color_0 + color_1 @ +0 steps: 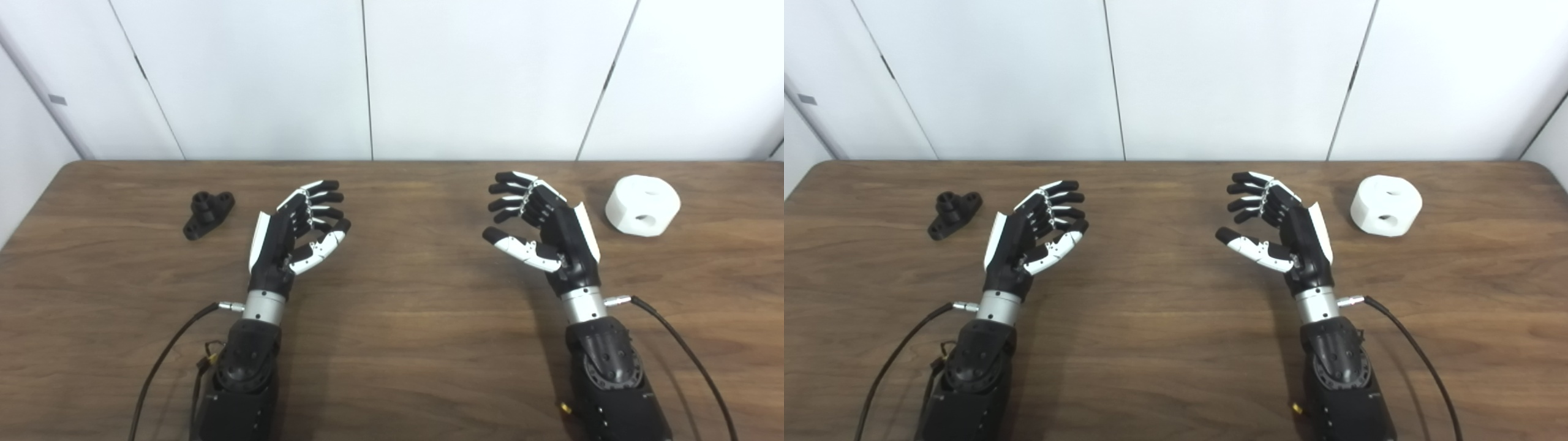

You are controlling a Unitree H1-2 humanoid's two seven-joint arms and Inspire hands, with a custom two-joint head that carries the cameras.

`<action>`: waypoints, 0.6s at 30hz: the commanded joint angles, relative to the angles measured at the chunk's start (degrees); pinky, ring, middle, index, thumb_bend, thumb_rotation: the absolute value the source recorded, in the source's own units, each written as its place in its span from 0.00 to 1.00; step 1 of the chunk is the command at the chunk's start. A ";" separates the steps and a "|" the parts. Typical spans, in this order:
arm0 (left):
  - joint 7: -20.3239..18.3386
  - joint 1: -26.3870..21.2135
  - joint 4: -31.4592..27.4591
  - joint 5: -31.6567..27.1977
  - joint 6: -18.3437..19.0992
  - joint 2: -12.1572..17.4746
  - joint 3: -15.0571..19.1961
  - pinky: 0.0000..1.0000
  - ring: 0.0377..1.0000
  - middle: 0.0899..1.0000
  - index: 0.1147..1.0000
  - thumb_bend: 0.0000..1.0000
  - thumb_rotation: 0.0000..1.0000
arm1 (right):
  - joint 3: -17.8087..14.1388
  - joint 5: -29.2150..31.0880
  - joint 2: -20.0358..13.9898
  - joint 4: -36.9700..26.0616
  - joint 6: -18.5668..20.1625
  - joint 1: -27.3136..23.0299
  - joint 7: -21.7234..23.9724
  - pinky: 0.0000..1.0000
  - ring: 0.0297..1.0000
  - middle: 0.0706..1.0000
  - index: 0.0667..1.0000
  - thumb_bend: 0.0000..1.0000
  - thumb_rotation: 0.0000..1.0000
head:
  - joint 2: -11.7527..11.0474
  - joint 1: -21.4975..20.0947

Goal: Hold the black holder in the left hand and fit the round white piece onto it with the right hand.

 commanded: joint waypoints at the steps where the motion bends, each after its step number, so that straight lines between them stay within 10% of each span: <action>1: -0.03 0.92 1.52 -0.80 -0.45 -0.37 -0.30 0.49 0.62 0.68 0.70 0.52 0.09 | 0.01 0.06 0.39 3.70 -0.59 3.08 -0.43 0.52 0.59 0.65 0.69 0.60 0.27 | 0.08 0.02; 10: -1.24 1.03 1.41 -0.67 0.26 0.39 -0.98 0.53 0.65 0.70 0.73 0.52 0.06 | 0.04 -0.10 0.57 4.58 -1.29 2.87 -0.59 0.50 0.58 0.65 0.68 0.59 0.25 | -0.15 -0.19; 18: 0.38 0.53 3.61 1.44 -1.45 -1.72 -1.96 0.54 0.65 0.69 0.72 0.50 0.06 | -1.26 1.46 -1.54 6.07 -2.11 3.01 0.38 0.50 0.57 0.64 0.67 0.62 0.29 | -4.01 15.02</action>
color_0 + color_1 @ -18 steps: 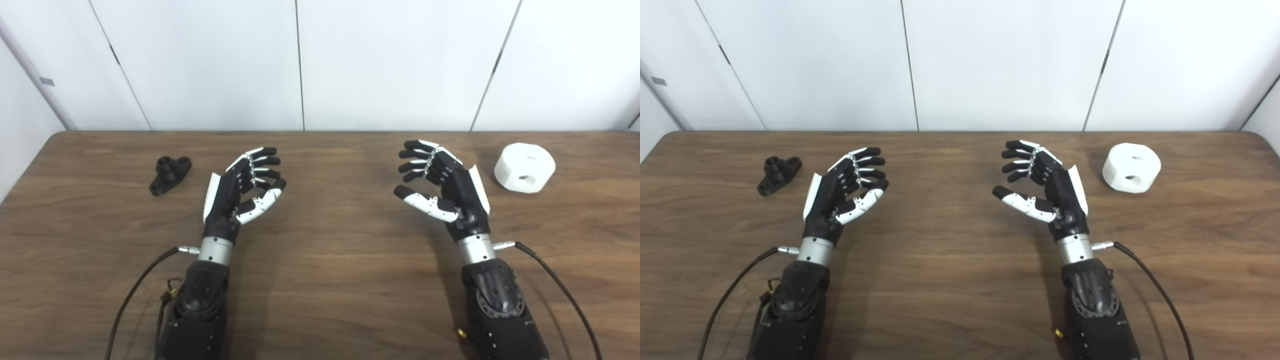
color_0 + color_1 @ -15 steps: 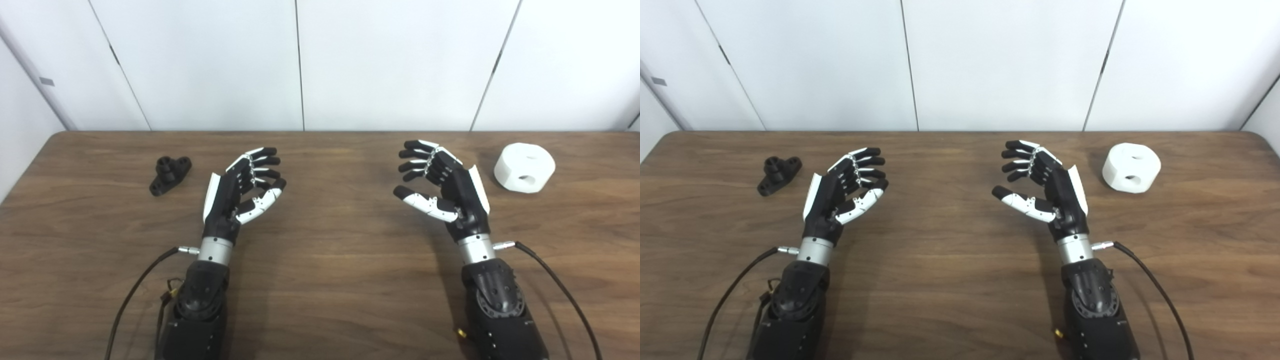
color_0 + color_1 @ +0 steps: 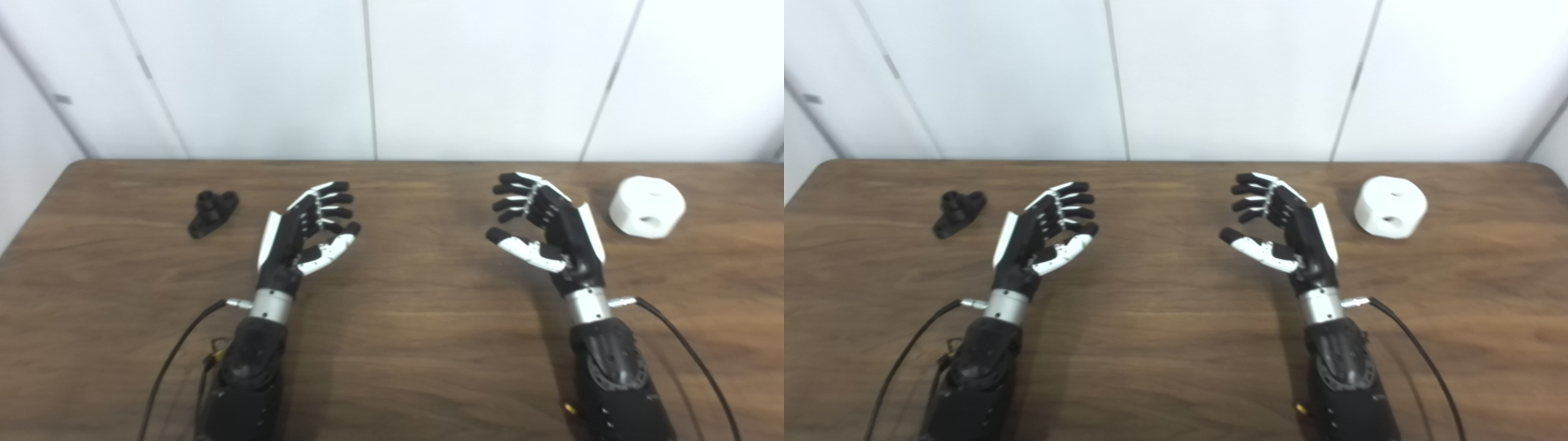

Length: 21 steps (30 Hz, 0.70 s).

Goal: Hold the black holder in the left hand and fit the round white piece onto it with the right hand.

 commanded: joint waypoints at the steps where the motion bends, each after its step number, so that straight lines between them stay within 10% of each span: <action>1: 1.13 0.87 3.21 0.77 -1.68 -1.94 -1.14 0.55 0.65 0.70 0.72 0.50 0.06 | -1.00 1.55 -1.49 5.16 -1.63 3.60 0.63 0.49 0.57 0.64 0.67 0.62 0.30 | -0.38 1.07; 9: 3.41 -0.48 7.49 3.41 -3.34 -3.77 -2.84 0.56 0.65 0.70 0.71 0.51 0.04 | -2.86 3.59 -2.71 8.31 -1.71 3.11 2.22 0.46 0.54 0.62 0.66 0.66 0.34 | -4.86 7.56; 21: 3.94 -0.84 8.45 3.47 -4.44 -3.95 -2.98 0.56 0.65 0.69 0.69 0.52 0.02 | -4.46 4.59 -2.50 8.51 -1.71 3.29 3.57 0.47 0.55 0.63 0.66 0.65 0.30 | -4.66 7.51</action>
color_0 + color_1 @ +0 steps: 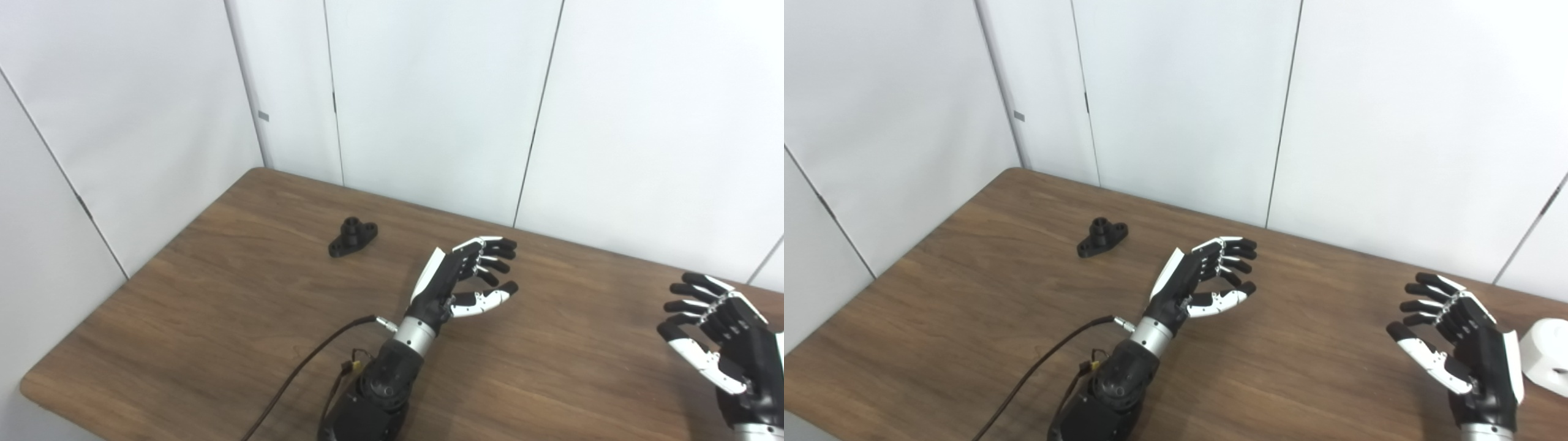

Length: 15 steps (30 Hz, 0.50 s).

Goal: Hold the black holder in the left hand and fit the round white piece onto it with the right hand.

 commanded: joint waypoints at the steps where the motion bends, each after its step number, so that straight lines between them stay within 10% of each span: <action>1: 0.72 2.61 2.64 0.03 -1.49 -0.66 -0.56 0.56 0.64 0.68 0.69 0.52 0.01 | -0.78 1.02 -0.18 4.24 -1.12 5.41 1.05 0.47 0.55 0.63 0.66 0.65 0.29 | 0.01 -0.07; 15: -2.02 1.52 -7.83 7.26 5.70 7.29 -2.32 0.47 0.55 0.60 0.63 0.68 0.00 | -1.03 0.12 -1.05 4.36 -1.11 5.10 0.85 0.47 0.54 0.62 0.66 0.65 0.30 | 0.54 0.18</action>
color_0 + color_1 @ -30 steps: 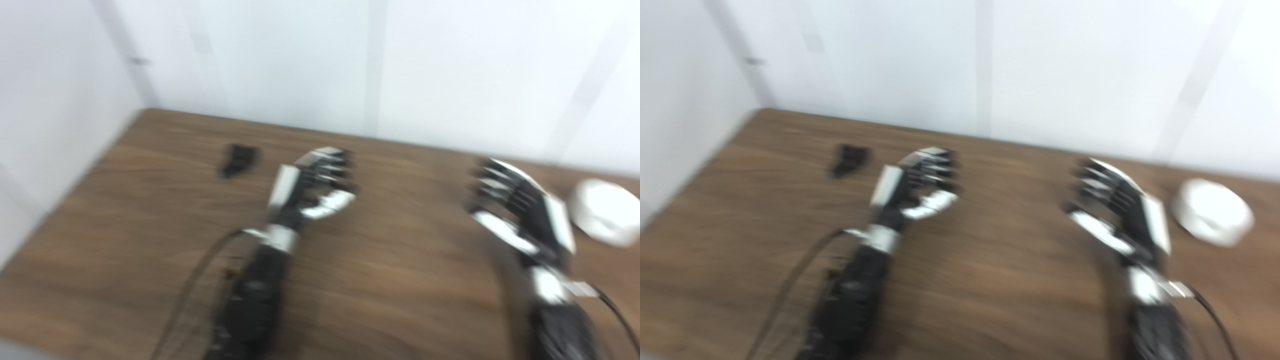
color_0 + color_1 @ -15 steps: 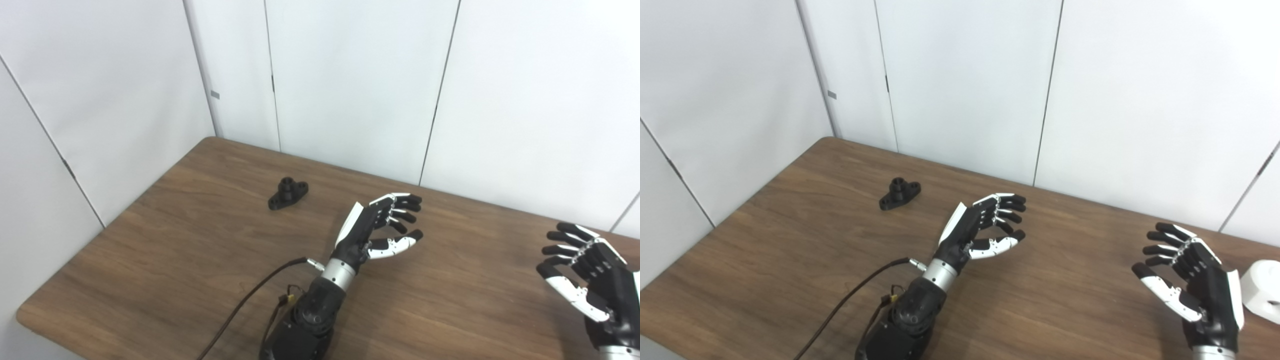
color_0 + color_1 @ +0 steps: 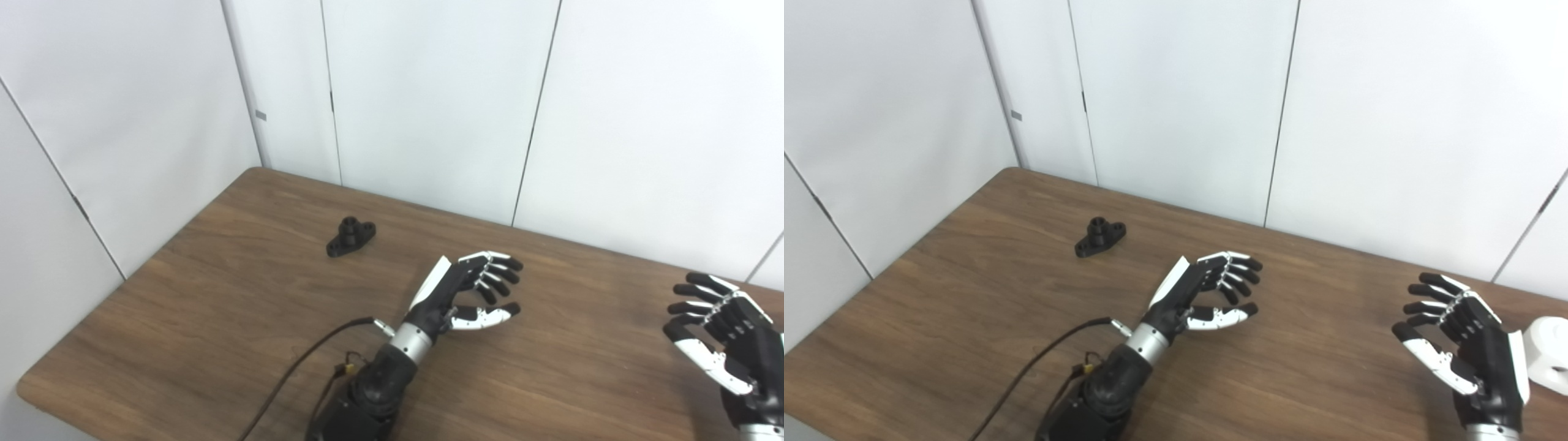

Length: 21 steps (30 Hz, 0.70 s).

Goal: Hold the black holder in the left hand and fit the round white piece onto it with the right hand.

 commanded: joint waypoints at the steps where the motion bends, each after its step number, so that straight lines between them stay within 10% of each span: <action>1: 0.59 -0.74 -2.88 1.98 0.88 2.35 0.51 0.46 0.55 0.59 0.62 0.69 0.00 | -0.47 -0.07 -0.59 4.32 -0.93 5.19 0.08 0.46 0.54 0.61 0.66 0.64 0.30 | 0.01 -0.08; 21: 6.16 -1.23 -9.05 10.57 1.43 9.56 3.96 0.54 0.63 0.64 0.62 0.71 0.01 | 0.00 -0.49 -0.67 4.56 -0.94 4.75 0.14 0.46 0.53 0.62 0.65 0.63 0.30 | 0.42 0.17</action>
